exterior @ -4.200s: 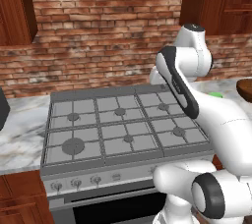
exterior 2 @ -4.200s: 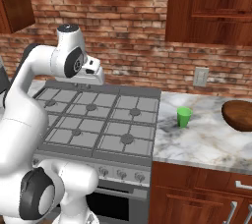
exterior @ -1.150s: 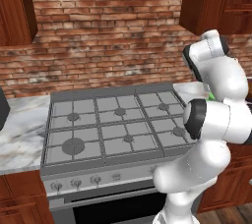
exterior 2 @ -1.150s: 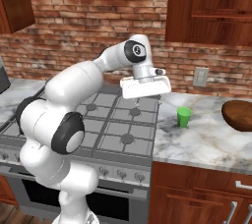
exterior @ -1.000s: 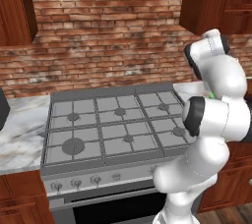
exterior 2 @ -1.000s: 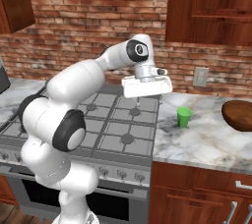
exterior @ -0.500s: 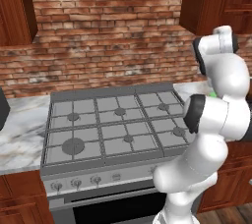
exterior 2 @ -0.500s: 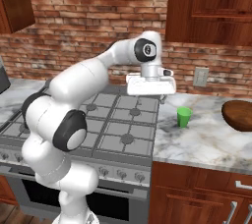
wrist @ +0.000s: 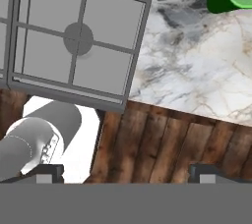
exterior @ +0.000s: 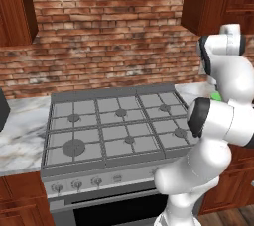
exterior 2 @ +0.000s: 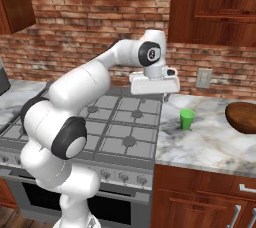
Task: Pick the cup and bowl from the counter and place them on the counter next to the sink.
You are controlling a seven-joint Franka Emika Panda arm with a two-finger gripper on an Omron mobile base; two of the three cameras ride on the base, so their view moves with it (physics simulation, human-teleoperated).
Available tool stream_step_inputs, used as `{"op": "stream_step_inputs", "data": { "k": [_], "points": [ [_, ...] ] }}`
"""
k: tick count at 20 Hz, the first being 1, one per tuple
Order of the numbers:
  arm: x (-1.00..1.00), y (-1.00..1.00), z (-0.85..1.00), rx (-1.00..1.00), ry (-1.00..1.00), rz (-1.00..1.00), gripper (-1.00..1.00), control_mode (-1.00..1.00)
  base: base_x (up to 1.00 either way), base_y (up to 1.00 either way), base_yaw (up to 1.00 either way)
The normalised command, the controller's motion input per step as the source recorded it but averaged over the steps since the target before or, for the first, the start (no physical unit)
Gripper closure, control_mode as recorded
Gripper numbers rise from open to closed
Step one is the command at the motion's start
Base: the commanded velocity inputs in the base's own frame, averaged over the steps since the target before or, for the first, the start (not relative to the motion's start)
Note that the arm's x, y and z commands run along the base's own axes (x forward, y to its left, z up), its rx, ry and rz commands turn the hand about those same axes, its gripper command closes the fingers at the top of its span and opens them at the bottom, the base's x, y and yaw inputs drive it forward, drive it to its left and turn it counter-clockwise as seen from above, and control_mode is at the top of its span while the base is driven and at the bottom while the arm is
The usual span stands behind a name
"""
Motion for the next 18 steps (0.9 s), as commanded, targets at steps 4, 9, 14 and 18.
{"op": "stream_step_inputs", "data": {
  "k": [4, 9, 14, 18],
  "points": [
    [0.49, -0.03, -0.08, 0.00, -0.12, 0.00, -1.00, -1.00, 0.00, 0.00, 0.00],
    [0.59, -0.12, -0.11, 0.00, -0.02, 0.00, -1.00, -1.00, 0.00, 0.00, 0.00],
    [0.44, -0.39, -0.06, 0.00, 0.00, 0.00, -1.00, -1.00, 0.00, 0.00, 0.00],
    [0.22, -0.59, -0.07, 0.10, -0.10, 0.00, -1.00, -1.00, 0.00, 0.00, 0.00]
  ]
}}
